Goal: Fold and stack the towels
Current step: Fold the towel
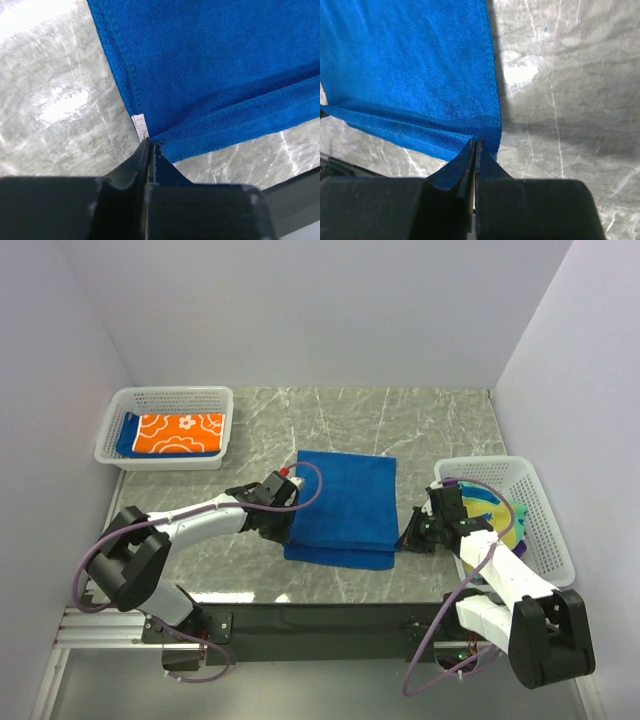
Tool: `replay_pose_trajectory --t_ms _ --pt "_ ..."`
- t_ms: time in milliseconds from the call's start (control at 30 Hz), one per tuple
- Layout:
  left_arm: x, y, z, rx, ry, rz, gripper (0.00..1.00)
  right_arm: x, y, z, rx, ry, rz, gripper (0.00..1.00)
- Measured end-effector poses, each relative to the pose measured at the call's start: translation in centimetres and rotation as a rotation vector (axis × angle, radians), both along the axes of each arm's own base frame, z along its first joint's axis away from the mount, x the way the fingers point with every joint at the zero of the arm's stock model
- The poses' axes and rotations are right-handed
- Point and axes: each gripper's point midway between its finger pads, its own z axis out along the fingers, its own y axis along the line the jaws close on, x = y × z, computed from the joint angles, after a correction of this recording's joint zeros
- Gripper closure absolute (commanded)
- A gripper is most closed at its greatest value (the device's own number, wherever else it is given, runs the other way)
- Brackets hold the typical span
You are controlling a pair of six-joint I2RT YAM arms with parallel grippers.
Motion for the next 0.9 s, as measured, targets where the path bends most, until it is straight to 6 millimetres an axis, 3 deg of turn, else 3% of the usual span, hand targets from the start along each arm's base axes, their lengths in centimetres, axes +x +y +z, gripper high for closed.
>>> replay_pose_trajectory --t_ms 67,100,133,233,300,367,467,633,733,900 --pt "-0.1 0.0 -0.5 0.003 0.007 0.002 0.87 -0.1 0.1 -0.3 0.001 0.003 0.007 0.87" --pt "-0.2 0.0 -0.6 0.004 0.011 0.004 0.76 0.0 0.1 -0.4 0.003 0.001 0.008 0.80" --pt "-0.2 0.1 -0.7 0.007 0.011 0.002 0.72 0.0 0.1 -0.4 0.003 -0.001 0.010 0.69" --pt "-0.4 0.1 -0.7 0.011 0.014 -0.001 0.49 -0.1 0.2 -0.2 0.003 -0.010 0.018 0.52" --pt "-0.8 0.1 -0.6 0.017 0.020 -0.002 0.34 -0.5 0.5 0.3 0.010 -0.023 0.030 0.46" --pt "-1.3 0.1 0.0 0.012 0.021 -0.004 0.25 -1.0 1.1 1.3 0.027 -0.053 0.055 0.39" --pt "-1.8 -0.3 2.7 -0.053 -0.029 -0.006 0.11 -1.6 2.3 3.3 0.055 -0.122 0.107 0.38" --pt "-1.5 -0.6 7.9 -0.185 -0.160 0.019 0.09 -0.6 3.8 6.5 0.033 -0.225 0.196 0.36" --pt "-0.9 0.0 8.6 -0.179 -0.199 0.053 0.07 0.6 4.8 7.1 0.006 -0.250 0.260 0.35" --pt "0.4 1.6 8.6 -0.128 -0.243 0.122 0.13 0.8 6.6 4.3 -0.060 -0.167 0.369 0.42"
